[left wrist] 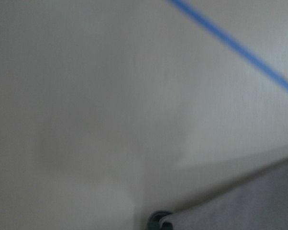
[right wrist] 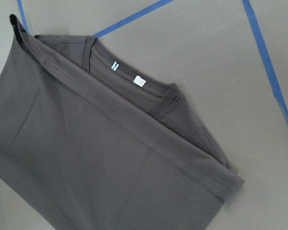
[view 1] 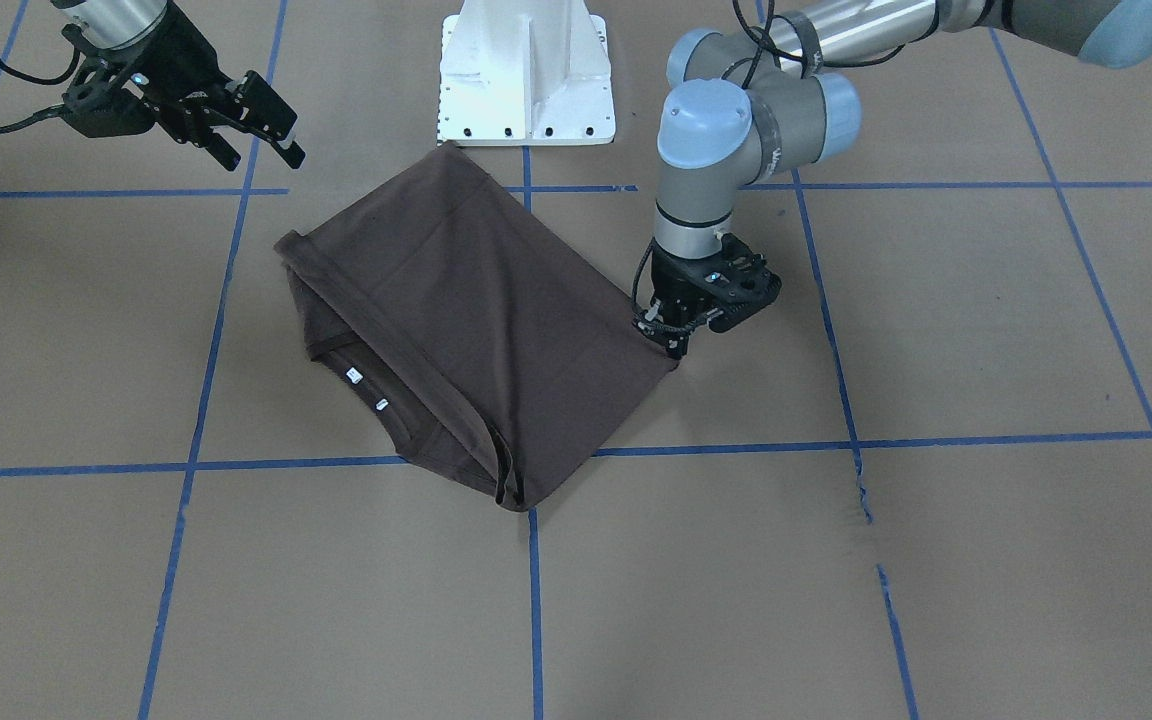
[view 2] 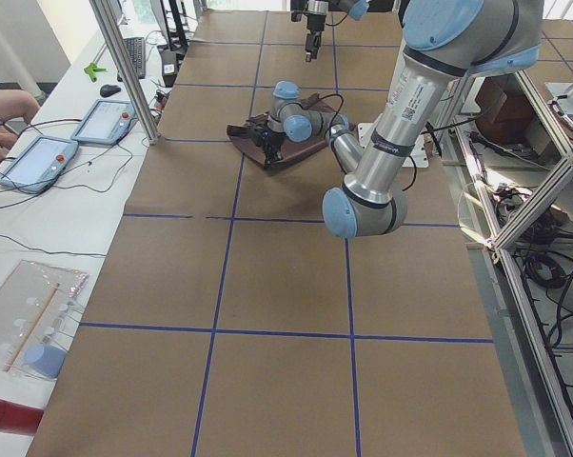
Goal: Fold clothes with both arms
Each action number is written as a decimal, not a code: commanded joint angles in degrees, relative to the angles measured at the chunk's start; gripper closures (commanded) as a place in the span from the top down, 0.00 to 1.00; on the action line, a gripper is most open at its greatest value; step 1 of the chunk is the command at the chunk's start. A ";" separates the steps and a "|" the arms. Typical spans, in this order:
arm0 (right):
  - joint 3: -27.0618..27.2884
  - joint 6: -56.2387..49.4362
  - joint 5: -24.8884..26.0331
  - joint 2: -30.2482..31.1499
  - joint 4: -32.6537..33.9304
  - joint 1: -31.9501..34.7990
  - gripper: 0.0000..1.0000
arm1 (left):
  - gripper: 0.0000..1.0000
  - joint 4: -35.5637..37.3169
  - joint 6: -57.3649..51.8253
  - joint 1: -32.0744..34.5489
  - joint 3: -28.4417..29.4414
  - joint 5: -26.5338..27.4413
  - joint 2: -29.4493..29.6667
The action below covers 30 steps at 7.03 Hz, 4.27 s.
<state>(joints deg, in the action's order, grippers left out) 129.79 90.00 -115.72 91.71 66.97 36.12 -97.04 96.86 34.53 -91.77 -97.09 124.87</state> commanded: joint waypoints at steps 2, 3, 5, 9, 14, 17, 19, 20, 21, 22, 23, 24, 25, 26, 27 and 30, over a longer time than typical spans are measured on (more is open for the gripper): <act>-0.06 0.00 0.14 -0.39 0.00 0.35 1.00 | 0.00 -15.59 -10.09 7.91 25.05 0.50 12.88; -0.15 0.00 0.23 -0.39 0.09 0.62 1.00 | 0.00 -21.55 -10.90 8.18 28.89 1.29 14.34; -0.85 0.00 0.05 -0.56 0.18 1.58 1.00 | 0.00 -29.31 -10.99 8.18 37.50 3.74 19.17; -4.00 -0.88 0.40 -3.36 0.53 1.94 1.00 | 1.00 -30.49 -18.89 9.84 37.99 8.42 19.10; -18.65 -8.86 10.38 -30.86 27.69 -5.42 1.00 | 1.00 -7.33 -23.74 10.92 6.67 -4.75 7.53; -32.62 -12.99 12.53 -39.04 28.13 -11.57 1.00 | 1.00 -2.65 -23.39 4.50 -8.49 -5.30 -0.94; -34.25 -14.06 11.83 -39.85 31.09 -13.26 1.00 | 1.00 -1.75 -23.21 4.05 -9.13 -5.30 -1.20; -33.73 -17.11 11.57 -39.85 33.90 -13.27 1.00 | 1.00 -1.75 -23.12 4.05 -9.13 -5.30 -1.21; -33.99 -18.36 11.57 -39.42 34.54 -13.27 1.00 | 1.00 -1.75 -22.95 4.05 -9.22 -5.38 -1.21; -33.99 -19.24 11.57 -38.98 34.54 -13.27 1.00 | 1.00 -1.75 -22.86 4.05 -9.22 -5.39 -1.21; -34.42 -19.51 11.57 -38.80 34.54 -13.44 1.00 | 1.00 -1.75 -22.94 4.05 -9.22 -5.39 -1.21; -34.43 -19.69 11.57 -38.89 34.54 -13.53 1.00 | 1.00 -1.75 -22.95 4.05 -9.22 -5.39 -1.29; -34.51 -19.69 11.57 -38.89 34.54 -13.53 1.00 | 1.00 -1.75 -22.95 4.05 -9.22 -5.39 -1.29; -34.60 -19.69 11.48 -38.89 34.54 -13.53 1.00 | 1.00 -1.75 -22.86 4.05 -9.22 -5.47 -1.29; -34.78 -19.69 11.30 -38.89 34.54 -13.53 1.00 | 1.00 -1.75 -22.86 4.05 -9.31 -5.47 -1.21; -33.91 -20.99 11.30 -38.62 38.38 -13.44 1.00 | 1.00 -1.75 -22.86 3.96 -9.22 -5.56 -1.21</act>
<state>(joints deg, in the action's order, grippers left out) 95.25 69.99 -104.41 53.02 102.88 22.60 -98.79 74.00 38.53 -101.03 -102.59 123.66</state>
